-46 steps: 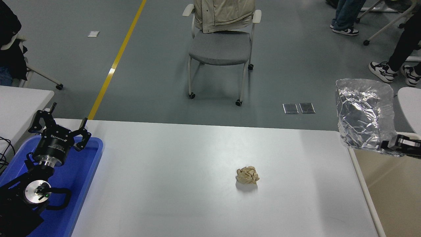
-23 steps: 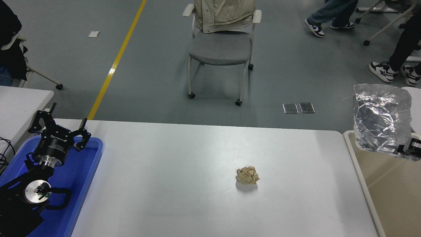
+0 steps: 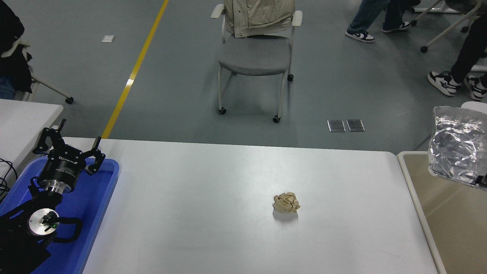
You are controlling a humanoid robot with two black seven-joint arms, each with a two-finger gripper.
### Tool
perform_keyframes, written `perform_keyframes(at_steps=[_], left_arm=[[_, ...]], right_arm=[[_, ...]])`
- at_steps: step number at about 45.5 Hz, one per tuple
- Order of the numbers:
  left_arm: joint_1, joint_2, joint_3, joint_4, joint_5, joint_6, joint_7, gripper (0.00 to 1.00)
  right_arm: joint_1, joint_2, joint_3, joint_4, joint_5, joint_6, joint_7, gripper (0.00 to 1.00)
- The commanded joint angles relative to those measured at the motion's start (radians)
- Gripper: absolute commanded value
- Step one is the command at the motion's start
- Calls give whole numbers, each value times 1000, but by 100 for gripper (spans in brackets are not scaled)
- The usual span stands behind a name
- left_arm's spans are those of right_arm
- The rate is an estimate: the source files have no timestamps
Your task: Clean the table surface
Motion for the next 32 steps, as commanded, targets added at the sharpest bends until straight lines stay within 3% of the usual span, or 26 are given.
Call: perform_keyframes(at_steps=[1, 17, 32], left_arm=[[0, 0, 0, 0, 0, 0, 0, 100], [0, 0, 0, 0, 0, 0, 0, 100], [0, 0, 0, 0, 0, 0, 0, 100]], right_arm=[[-38, 120, -57, -253, 3, -4, 66, 0], [-47, 354, -226, -642, 8, -21, 185, 0], [-142, 499, -368, -841, 37, -156, 160, 0]])
